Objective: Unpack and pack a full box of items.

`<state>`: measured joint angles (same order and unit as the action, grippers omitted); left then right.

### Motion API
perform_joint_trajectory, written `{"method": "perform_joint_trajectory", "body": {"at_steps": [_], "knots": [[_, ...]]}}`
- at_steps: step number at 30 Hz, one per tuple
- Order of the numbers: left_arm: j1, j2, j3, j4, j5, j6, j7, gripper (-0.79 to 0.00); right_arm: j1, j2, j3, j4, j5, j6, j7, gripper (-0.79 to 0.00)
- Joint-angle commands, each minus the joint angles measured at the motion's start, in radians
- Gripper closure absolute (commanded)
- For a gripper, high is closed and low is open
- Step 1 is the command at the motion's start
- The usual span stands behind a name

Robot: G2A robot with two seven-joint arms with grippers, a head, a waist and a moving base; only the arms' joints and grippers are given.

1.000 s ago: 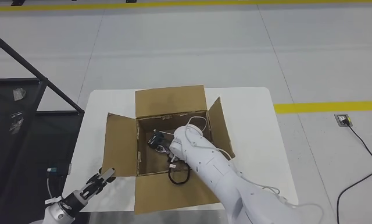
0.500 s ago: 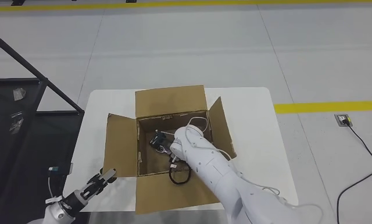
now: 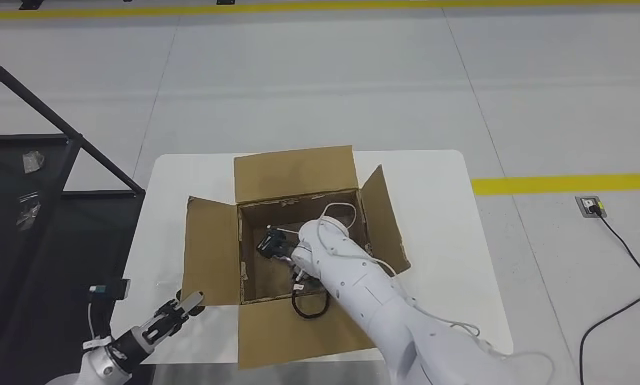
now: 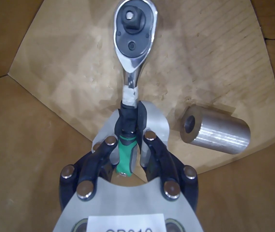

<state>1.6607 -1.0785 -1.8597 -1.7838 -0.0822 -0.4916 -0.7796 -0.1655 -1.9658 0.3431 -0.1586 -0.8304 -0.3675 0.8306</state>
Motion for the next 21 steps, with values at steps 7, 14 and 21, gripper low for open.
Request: {"method": "perform_joint_trajectory", "body": {"at_steps": [7,14,21], "knots": [[-0.016,0.005,-0.002,0.009,0.015,0.004,0.01,0.0,0.022,0.007,0.015,-0.004,-0.001,-0.054,-0.048,0.0],[-0.084,0.017,-0.009,0.05,-0.001,0.016,-0.043,0.0,0.047,0.017,0.028,-0.018,0.0,-0.162,-0.064,0.0],[-0.168,0.03,-0.006,0.102,0.022,0.027,-0.07,0.0,0.063,0.037,0.042,-0.023,-0.002,-0.294,-0.122,0.0]]}}
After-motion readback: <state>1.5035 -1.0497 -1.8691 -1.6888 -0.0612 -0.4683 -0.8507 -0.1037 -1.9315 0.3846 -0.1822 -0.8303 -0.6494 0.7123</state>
